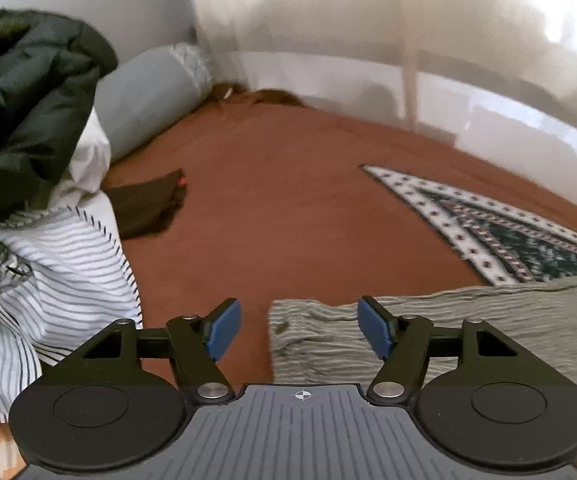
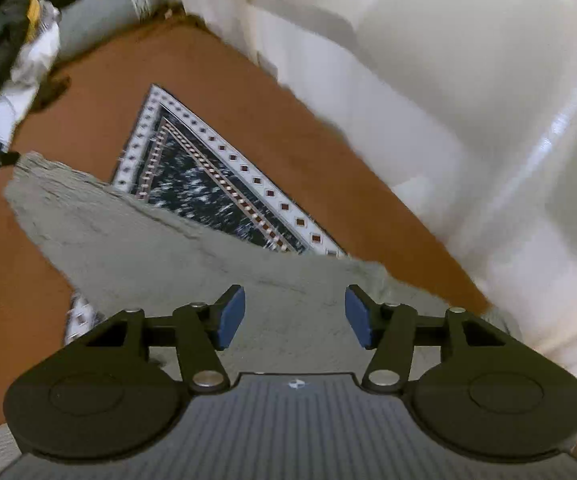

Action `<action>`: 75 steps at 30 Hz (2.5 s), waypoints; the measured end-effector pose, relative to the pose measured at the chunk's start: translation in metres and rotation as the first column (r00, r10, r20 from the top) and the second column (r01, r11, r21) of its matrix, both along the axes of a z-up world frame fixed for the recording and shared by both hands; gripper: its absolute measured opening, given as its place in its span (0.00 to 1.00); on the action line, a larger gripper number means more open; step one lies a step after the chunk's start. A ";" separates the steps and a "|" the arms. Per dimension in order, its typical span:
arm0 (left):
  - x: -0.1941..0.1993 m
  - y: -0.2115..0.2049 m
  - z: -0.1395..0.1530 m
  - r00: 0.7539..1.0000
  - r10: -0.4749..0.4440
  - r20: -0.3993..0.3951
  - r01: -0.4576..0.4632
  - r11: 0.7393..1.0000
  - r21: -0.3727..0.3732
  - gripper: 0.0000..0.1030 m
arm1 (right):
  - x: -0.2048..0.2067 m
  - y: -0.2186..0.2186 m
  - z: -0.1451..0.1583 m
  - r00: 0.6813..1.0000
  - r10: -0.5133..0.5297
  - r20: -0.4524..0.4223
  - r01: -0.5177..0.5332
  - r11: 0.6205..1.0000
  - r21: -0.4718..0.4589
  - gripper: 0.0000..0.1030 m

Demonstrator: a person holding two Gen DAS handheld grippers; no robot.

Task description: Fold clothes

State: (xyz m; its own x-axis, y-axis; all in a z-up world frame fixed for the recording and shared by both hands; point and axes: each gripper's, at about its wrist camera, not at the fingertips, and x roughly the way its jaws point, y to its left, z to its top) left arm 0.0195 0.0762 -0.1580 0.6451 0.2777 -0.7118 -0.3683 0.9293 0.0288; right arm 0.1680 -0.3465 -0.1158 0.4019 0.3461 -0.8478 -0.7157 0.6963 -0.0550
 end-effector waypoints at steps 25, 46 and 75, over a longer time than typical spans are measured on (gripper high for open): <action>0.004 -0.007 -0.025 0.996 0.030 -0.078 -0.032 0.999 -0.018 0.17 | 0.053 -0.237 -0.031 0.803 -0.595 0.029 0.595 0.797 -0.106 0.68; 0.007 -0.015 -0.017 0.997 0.025 -0.075 -0.022 0.999 0.028 0.48 | 0.040 -0.231 -0.017 0.848 -0.489 0.204 0.505 0.863 -0.029 0.51; 0.005 -0.009 -0.030 0.983 -0.178 -0.052 0.172 0.979 -0.105 0.08 | 0.076 0.013 -0.060 0.978 0.187 -0.091 -0.203 0.956 -0.211 0.54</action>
